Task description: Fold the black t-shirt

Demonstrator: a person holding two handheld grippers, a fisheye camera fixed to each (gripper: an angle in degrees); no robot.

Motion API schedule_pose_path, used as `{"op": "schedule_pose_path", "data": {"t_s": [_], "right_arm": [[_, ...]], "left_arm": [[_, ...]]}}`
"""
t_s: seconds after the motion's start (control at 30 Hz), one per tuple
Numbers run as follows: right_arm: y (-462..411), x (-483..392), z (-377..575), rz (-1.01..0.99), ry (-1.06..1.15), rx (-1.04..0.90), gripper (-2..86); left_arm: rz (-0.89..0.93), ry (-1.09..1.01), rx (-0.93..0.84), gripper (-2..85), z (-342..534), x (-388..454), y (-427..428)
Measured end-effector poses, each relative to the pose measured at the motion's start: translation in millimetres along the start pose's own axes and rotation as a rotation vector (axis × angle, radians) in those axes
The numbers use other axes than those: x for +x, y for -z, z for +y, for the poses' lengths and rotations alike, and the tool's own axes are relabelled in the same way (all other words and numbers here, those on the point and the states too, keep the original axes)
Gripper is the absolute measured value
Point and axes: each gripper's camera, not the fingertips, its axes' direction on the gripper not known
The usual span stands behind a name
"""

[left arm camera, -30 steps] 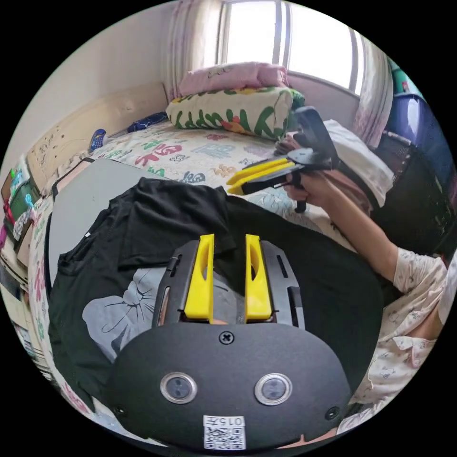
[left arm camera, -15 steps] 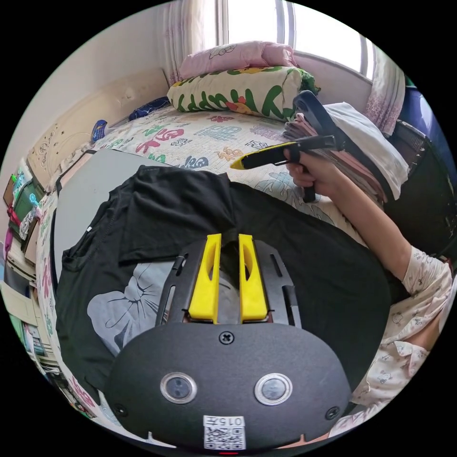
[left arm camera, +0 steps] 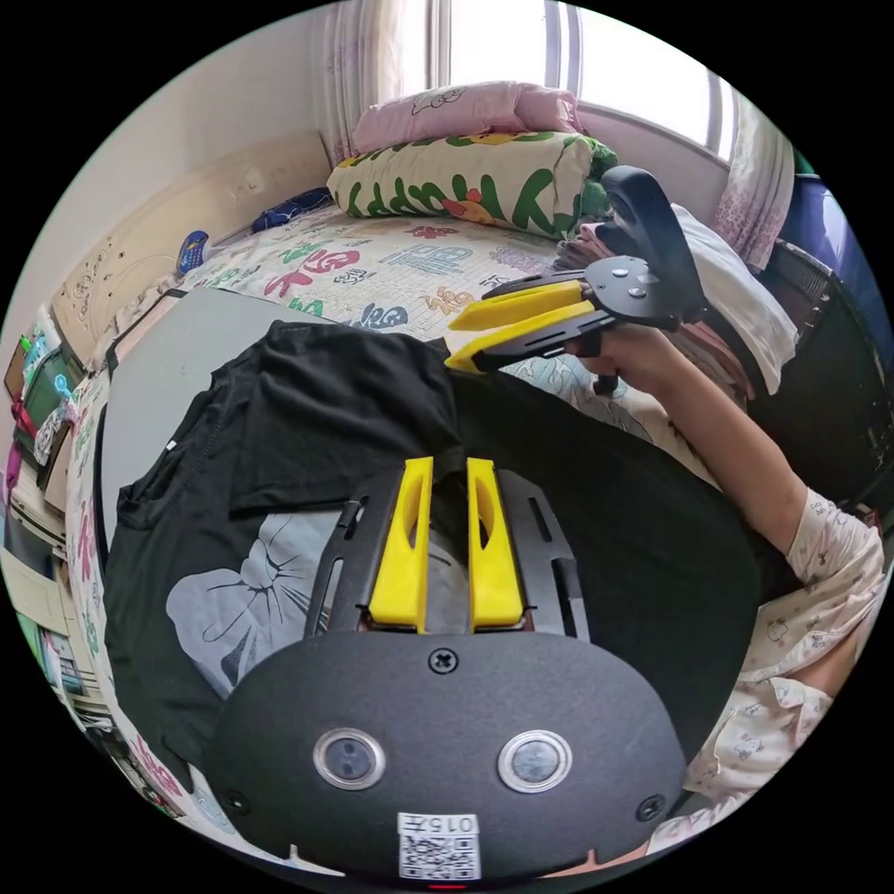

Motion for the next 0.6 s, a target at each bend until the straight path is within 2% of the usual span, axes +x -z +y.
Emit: {"op": "schedule_pose_path", "data": {"t_s": [0.07, 0.17, 0.23, 0.3, 0.43, 0.6], "right_arm": [[-2, 5, 3, 0.046, -0.013, 0.017, 11.1], [-23, -5, -3, 0.116, 0.116, -0.111, 11.2], [-32, -9, -2, 0.151, 0.128, -0.132, 10.1], [-42, -8, 6, 0.097, 0.11, -0.093, 6.1], [-43, -4, 14, 0.125, 0.099, -0.084, 3.1], [-37, 51, 28, -0.003, -0.069, -0.079, 1.2]], "left_arm": [[-0.002, -0.001, 0.0, 6.4, -1, 4, 0], [0.0, 0.0, -0.001, 6.4, -4, 10, 0], [0.011, 0.005, 0.0, 6.4, -5, 11, 1], [0.022, 0.011, 0.001, 6.4, -8, 14, 1], [0.022, 0.013, 0.0, 6.1, -14, 23, 1], [0.013, -0.01, 0.024, 2.3, -22, 44, 7]]}}
